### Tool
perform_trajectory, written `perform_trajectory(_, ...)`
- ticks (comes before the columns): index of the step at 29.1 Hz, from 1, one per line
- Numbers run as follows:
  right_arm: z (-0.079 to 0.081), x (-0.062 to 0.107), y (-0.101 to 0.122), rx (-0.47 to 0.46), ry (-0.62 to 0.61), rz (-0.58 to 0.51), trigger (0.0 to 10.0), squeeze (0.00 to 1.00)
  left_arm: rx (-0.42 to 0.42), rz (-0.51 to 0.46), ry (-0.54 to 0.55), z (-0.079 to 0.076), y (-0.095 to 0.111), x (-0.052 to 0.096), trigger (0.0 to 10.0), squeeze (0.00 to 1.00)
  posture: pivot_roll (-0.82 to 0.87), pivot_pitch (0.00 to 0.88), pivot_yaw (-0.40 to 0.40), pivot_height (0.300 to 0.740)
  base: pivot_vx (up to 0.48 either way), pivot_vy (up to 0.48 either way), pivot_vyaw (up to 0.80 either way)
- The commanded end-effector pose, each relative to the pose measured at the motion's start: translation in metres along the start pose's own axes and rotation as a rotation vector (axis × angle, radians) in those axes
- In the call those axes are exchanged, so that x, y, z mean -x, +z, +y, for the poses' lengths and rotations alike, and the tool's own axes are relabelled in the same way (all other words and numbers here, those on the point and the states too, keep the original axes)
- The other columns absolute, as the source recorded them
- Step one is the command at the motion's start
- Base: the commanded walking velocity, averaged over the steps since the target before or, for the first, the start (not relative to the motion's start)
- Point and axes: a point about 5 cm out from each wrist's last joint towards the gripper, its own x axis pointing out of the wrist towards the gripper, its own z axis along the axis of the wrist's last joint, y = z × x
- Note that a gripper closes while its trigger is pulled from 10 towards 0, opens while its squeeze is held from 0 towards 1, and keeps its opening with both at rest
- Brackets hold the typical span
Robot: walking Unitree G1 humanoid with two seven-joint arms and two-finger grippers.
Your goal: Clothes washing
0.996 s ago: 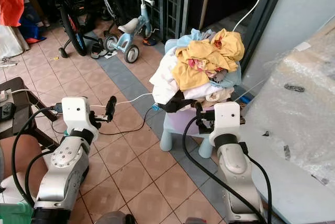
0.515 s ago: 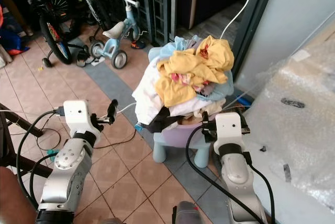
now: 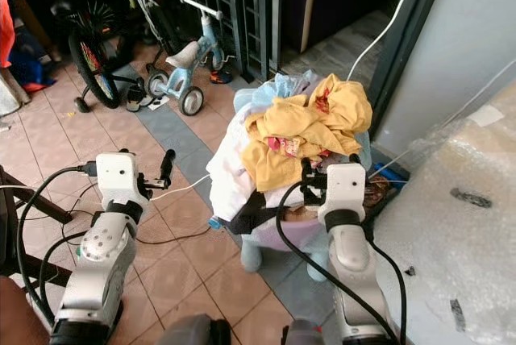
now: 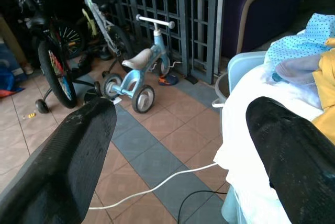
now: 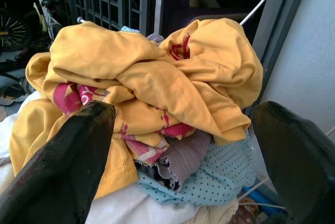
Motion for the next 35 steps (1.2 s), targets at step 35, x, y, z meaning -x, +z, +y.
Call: perform_trajectory(35, 0.013, 0.004, -0.01, -0.008, 0.147, -0.036, 10.0, 0.0, -0.072, 0.007, 0.018, 0.017, -0.006, 0.003, 10.0, 0.0, -0.03, 0.128, 0.016, 0.74, 0.0, 0.0, 0.1)
